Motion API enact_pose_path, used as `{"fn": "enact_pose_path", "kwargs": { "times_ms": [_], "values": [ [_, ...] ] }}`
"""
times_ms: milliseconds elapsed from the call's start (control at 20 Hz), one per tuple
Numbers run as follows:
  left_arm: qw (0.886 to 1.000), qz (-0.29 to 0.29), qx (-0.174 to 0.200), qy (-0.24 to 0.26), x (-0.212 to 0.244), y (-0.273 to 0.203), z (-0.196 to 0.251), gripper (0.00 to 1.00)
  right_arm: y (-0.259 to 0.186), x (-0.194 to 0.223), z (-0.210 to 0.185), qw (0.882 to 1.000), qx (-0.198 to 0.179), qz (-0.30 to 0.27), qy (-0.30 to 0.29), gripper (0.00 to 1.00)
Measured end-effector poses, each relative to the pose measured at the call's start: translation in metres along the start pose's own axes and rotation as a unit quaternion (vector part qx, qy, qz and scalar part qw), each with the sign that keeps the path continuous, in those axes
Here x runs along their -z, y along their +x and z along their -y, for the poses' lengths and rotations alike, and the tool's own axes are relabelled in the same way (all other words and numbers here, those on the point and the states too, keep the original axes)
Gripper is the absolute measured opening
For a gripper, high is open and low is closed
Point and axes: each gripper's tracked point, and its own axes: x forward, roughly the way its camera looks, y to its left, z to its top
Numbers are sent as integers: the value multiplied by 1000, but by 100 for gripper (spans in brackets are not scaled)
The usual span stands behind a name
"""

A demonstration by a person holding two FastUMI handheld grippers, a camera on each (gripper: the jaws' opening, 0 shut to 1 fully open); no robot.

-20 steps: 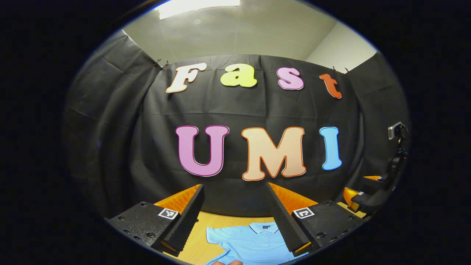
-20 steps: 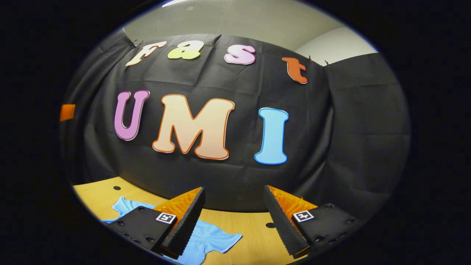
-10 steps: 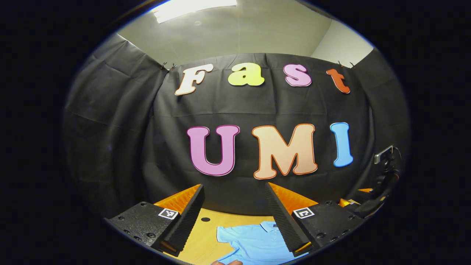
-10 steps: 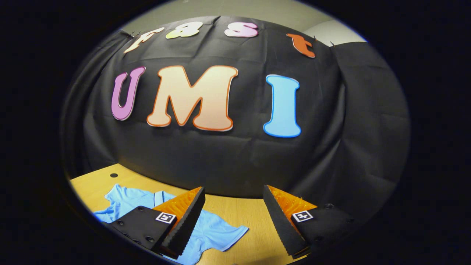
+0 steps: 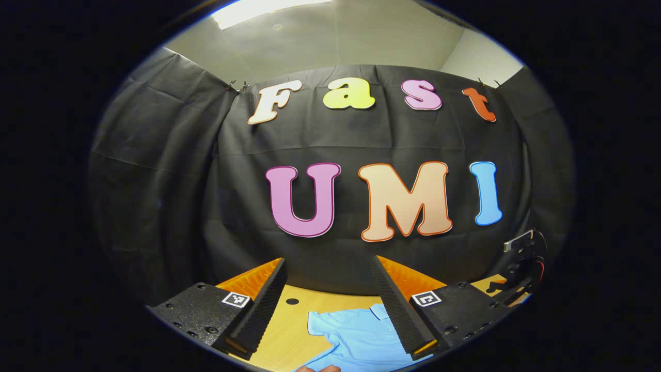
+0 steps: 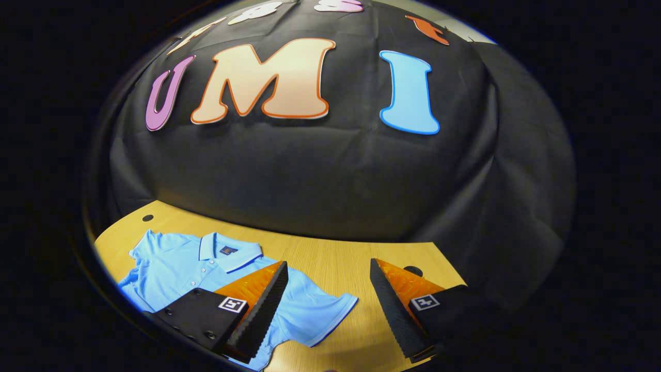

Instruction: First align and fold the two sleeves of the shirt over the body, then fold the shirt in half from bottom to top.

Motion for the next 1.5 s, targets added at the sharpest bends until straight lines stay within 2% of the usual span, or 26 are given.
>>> {"fn": "enact_pose_path", "kwargs": {
  "times_ms": [350,650,850,1050,1100,1150,1200,1250,1300,1400,1450,1500],
  "values": [
    [1000,-10,-15,15,9,5,-3,97,42,67,8,997,14,-76,27,100],
    [999,-22,-23,20,19,4,-5,97,55,122,7,986,26,-154,64,99],
    [999,-24,-23,27,20,5,-3,97,53,142,3,979,24,-185,78,100],
    [999,-29,-15,26,24,8,6,98,56,140,1,982,24,-169,81,99],
    [999,-29,-14,27,24,7,8,98,54,140,-2,983,17,-168,76,96],
    [999,-29,-10,27,23,8,10,98,55,140,-3,984,7,-163,75,85],
    [999,-30,-6,27,25,8,14,97,53,140,-6,983,-1,-165,76,80],
    [999,-31,-2,28,25,8,17,98,52,138,-10,984,-11,-162,78,59],
    [999,-33,2,29,28,8,21,97,52,139,-14,983,-19,-163,80,50],
    [999,-36,3,36,30,8,25,98,51,138,-19,983,-17,-163,80,13],
    [998,-39,2,40,31,7,26,99,49,136,-21,983,-19,-162,82,7],
    [998,-38,2,42,32,5,27,96,48,135,-26,982,-26,-166,89,7]
  ]
}}
